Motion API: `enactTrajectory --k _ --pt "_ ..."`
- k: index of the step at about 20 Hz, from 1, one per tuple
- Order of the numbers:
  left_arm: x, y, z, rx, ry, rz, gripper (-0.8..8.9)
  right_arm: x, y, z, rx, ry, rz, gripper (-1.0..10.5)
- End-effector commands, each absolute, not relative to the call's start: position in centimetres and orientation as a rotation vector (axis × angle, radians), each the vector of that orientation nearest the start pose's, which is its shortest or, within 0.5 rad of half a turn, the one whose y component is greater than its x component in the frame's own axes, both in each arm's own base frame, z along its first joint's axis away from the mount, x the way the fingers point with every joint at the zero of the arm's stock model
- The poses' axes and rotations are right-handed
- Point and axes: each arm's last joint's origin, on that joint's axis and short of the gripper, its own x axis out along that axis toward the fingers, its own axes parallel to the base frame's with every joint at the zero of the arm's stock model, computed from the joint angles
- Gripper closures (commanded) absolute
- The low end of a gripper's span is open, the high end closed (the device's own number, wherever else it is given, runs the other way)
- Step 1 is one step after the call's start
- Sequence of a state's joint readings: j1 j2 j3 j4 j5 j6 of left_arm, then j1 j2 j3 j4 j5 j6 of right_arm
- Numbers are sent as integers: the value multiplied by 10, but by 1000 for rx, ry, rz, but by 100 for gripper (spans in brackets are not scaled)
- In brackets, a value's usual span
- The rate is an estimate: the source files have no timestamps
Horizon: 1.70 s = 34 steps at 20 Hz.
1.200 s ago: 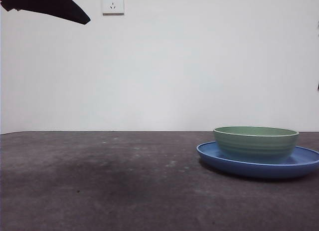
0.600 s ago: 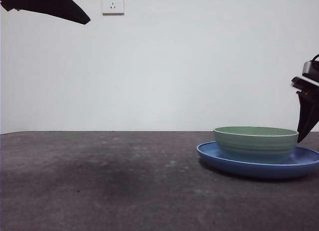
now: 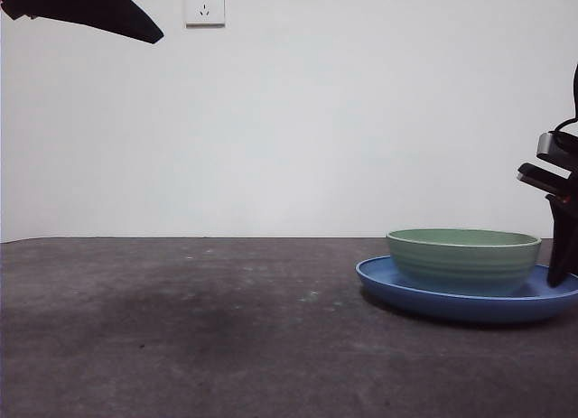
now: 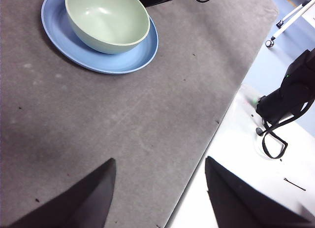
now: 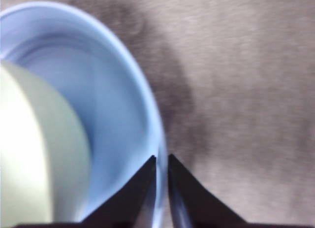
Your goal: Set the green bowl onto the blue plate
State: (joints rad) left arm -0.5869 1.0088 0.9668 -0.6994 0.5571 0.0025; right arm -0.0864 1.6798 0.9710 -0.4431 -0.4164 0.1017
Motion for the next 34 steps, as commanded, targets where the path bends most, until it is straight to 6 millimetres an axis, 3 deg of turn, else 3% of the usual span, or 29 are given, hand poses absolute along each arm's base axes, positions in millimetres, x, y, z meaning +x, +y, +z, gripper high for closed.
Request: enactTrajectory --k 1,7,16,19,27,34 --pt "154 -123 317 20 762 -1111 525 317 -17 164 364 1135 219 933" --pt "154 -123 317 20 762 -1111 525 316 -16 173 391 1105 244 933" --pt "154 -123 317 20 761 -1111 525 302 -3 219 459 963 350 933" --pt "154 -123 317 20 759 -1111 525 301 16 223 452 965 396 933" --pt "154 -123 317 21 759 -1111 525 301 90 228 418 921 509 933" --pt "154 -123 317 21 761 -1111 525 310 125 198 415 976 525 934"
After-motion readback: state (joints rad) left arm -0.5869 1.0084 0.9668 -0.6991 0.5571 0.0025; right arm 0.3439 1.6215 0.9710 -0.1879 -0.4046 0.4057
